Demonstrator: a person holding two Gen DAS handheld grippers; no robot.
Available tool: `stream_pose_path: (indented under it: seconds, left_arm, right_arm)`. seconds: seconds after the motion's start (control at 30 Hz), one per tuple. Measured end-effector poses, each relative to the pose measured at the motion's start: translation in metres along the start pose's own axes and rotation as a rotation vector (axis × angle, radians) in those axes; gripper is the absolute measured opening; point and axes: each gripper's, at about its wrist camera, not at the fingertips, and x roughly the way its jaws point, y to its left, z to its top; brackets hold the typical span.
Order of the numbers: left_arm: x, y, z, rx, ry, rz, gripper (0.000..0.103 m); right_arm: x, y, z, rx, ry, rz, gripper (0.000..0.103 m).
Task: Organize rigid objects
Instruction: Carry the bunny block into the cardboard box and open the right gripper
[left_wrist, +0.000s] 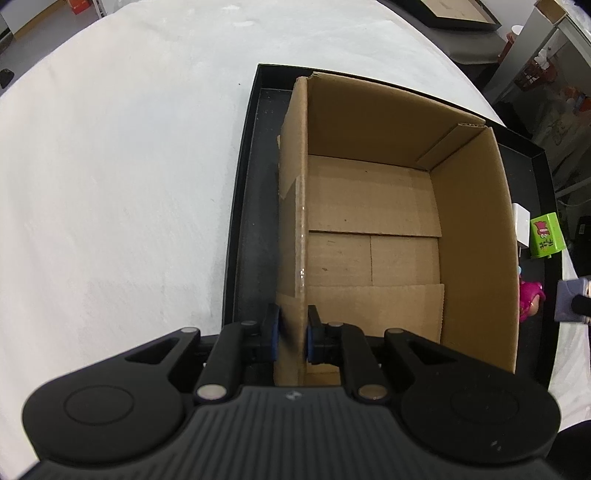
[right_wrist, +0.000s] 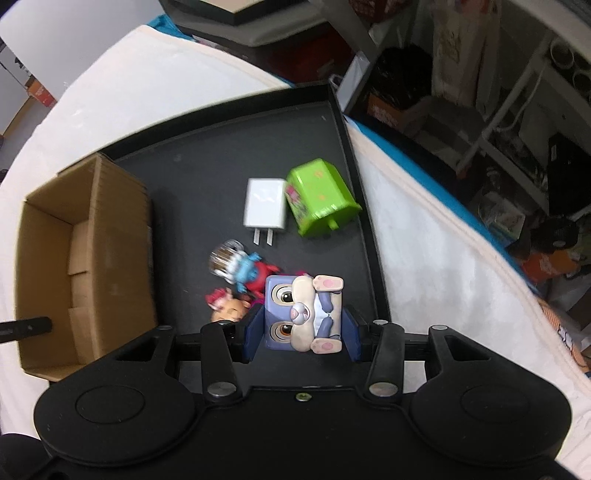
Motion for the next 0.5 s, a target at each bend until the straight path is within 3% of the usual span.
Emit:
stream_pose_path:
  seconds: [0.5]
  left_arm:
    - [0.002,0.003,0.001,-0.001,0.015,-0.032,0.014]
  right_arm:
    - [-0.031,0.083,0.033,-0.103,-0.067,0.049,0.044]
